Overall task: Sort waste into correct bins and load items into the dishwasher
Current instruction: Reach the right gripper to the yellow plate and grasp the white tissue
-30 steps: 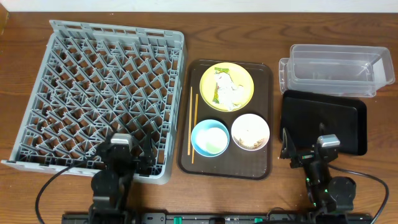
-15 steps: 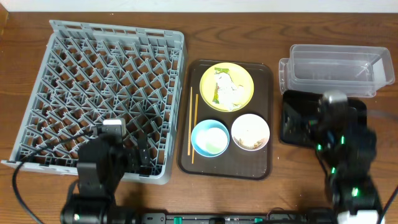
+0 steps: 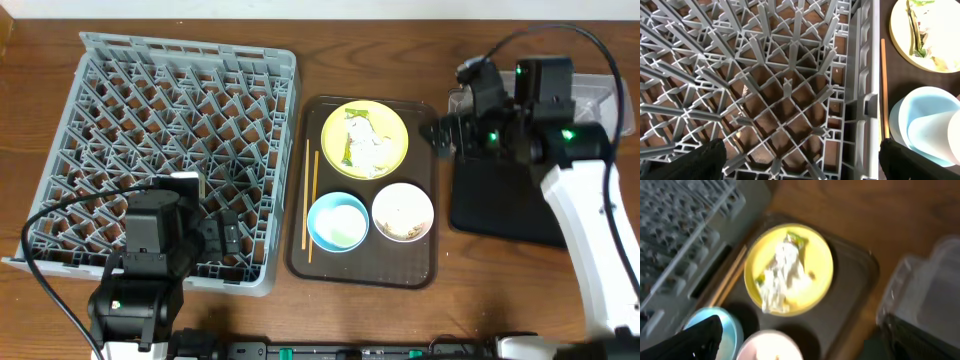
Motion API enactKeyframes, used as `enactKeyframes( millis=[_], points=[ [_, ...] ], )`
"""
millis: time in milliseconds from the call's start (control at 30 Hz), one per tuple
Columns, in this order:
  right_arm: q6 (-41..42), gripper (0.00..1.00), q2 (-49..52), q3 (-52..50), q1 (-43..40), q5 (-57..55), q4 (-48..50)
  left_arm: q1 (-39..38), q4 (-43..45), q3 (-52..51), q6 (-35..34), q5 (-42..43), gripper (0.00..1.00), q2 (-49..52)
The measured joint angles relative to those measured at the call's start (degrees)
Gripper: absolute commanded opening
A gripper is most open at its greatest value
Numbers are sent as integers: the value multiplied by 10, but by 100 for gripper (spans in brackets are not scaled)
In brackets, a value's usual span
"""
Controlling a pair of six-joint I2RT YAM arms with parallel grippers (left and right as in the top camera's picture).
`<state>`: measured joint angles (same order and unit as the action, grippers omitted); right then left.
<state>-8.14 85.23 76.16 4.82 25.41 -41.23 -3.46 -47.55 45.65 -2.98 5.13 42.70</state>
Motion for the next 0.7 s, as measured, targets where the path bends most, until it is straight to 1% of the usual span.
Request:
enactKeyframes(
  millis=[67,133,233,300,400,467,533,600,700],
  points=[
    [6,99,17,0,2,17,30,0,0,0,0,0,98,0],
    [10,96,31,0,10,26,54,0,0,0,0,0,98,0],
    [15,86,53,0,38,18,66,0,0,0,0,0,98,0],
    [19,84,72,2,67,-9,67,0,0,0,0,0,98,0],
    [31,79,107,2,113,-64,68,0,0,0,0,0,98,0],
    [46,78,132,2,137,-96,70,0,0,0,0,0,98,0],
    [56,74,159,2,155,-119,74,0,0,0,0,0,98,0],
    [67,73,184,2,170,-138,80,0,0,0,0,0,98,0],
    [92,69,220,2,188,-168,91,0,0,0,0,0,98,0]
  ],
)
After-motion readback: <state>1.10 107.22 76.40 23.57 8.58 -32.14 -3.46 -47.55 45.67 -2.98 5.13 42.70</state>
